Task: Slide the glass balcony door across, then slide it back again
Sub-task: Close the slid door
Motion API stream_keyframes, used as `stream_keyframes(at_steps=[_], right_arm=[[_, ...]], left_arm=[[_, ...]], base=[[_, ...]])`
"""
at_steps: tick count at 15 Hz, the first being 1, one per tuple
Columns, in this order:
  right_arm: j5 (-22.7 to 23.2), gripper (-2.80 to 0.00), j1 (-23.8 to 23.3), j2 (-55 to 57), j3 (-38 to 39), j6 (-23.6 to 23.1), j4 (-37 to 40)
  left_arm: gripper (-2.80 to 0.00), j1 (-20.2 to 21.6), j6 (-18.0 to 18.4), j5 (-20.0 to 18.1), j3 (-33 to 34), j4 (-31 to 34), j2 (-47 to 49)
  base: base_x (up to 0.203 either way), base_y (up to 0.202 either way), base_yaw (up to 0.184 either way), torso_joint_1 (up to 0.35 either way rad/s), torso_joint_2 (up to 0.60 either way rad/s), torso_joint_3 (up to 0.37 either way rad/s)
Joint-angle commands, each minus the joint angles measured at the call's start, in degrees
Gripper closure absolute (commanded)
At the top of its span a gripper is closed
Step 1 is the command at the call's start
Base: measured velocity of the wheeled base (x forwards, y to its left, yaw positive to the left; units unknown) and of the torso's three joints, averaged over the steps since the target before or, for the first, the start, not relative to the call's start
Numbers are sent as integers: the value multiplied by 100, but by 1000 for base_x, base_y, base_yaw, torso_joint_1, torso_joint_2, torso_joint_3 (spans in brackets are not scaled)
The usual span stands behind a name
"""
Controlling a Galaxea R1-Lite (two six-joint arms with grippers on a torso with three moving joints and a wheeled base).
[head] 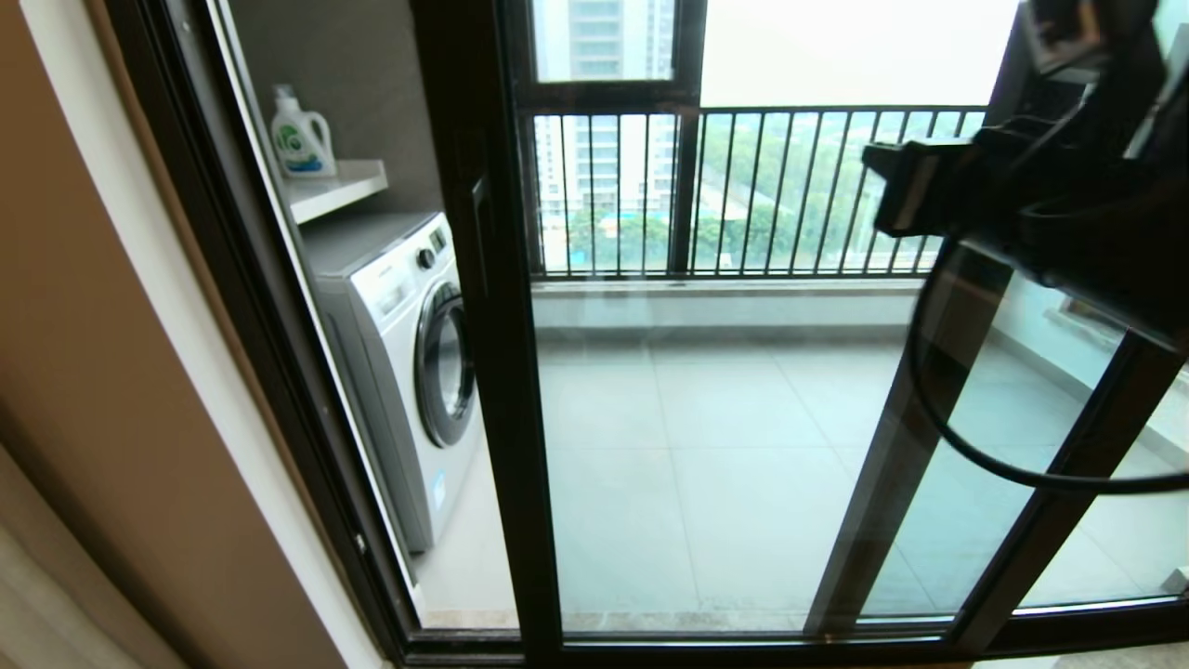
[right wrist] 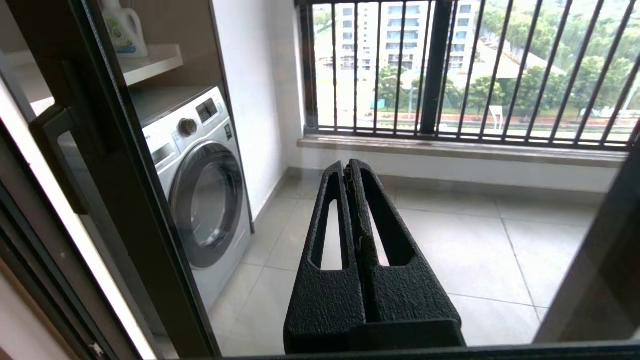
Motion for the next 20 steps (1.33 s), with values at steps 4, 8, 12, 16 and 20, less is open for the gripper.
stream_keyframes(at_steps=[4,8,12,16,20], right_arm=[[-339,0,-467,-3490,1587,-191,1136],[-644,0,-1366,-5097,1957,-361,2393],[-195,0,-1995,-6663,2729,-562,3099],[550,0,-2088,-6868,3277,-264,3191],[252,0,-2088,-6877,3537,-214,3074]], left_arm=[[0,-2,0,4,-3,-3,9],[0,-2,0,4,3,5,9],[0,-2,0,4,-3,5,9],[0,-2,0,4,1,4,9],[0,-2,0,4,-3,0,9]], base=[[0,0,0,0,0,0],[0,0,0,0,0,0],[0,0,0,0,0,0],[0,0,0,0,0,0],[0,0,0,0,0,0]])
